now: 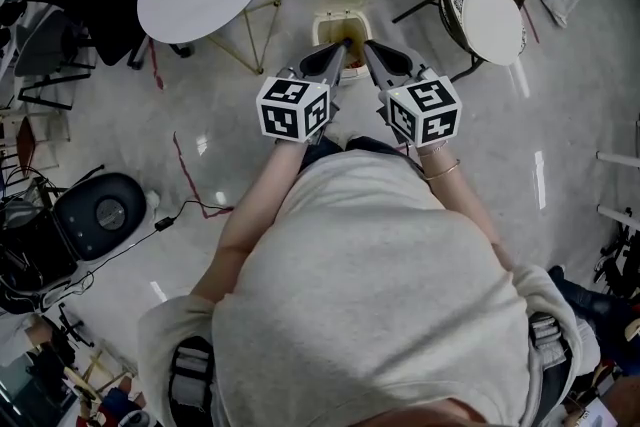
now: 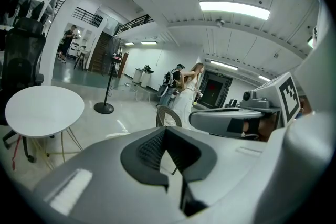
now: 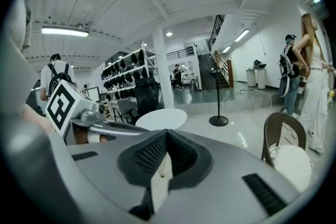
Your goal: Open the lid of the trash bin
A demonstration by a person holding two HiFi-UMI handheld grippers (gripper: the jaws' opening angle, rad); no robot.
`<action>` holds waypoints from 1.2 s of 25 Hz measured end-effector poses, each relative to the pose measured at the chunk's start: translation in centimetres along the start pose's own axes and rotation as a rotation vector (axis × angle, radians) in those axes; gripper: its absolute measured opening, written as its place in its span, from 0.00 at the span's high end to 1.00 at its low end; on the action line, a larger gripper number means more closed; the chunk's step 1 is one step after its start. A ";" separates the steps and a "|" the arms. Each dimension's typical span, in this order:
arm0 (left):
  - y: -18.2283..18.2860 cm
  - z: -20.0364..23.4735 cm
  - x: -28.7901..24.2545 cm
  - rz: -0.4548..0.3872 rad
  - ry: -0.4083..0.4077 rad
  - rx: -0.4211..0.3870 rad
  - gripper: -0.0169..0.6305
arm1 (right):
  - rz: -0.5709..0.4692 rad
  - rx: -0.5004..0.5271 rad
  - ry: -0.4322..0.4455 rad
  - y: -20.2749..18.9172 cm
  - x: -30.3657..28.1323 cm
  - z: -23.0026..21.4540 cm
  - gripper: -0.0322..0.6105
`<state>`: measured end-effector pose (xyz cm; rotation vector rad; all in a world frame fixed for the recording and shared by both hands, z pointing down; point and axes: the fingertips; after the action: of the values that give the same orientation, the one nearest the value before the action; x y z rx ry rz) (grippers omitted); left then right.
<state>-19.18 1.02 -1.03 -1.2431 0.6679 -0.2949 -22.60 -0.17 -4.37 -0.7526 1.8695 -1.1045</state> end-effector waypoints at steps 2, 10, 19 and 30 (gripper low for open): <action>0.0 -0.2 0.0 0.002 0.000 -0.001 0.96 | 0.002 0.003 0.001 0.0 0.1 0.1 0.94; -0.8 -0.1 0.1 0.015 0.009 0.027 0.96 | 0.021 0.010 -0.003 -0.5 0.2 -0.1 0.94; -1.2 0.0 0.1 0.022 0.012 0.043 0.96 | 0.027 -0.014 -0.002 -0.9 0.1 -0.3 0.94; -1.3 0.1 0.2 0.026 0.009 0.041 0.96 | 0.035 -0.020 0.002 -1.2 -0.2 -0.2 0.94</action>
<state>-18.79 0.64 0.13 -1.1940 0.6824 -0.2920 -22.63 -0.47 -3.16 -0.7277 1.8915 -1.0660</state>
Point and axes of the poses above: the fingertips, and each gripper's own axes: x backward along the fingers, z to its left, y out of its top, and after that the axes turned 11 degrees about -x, right-handed
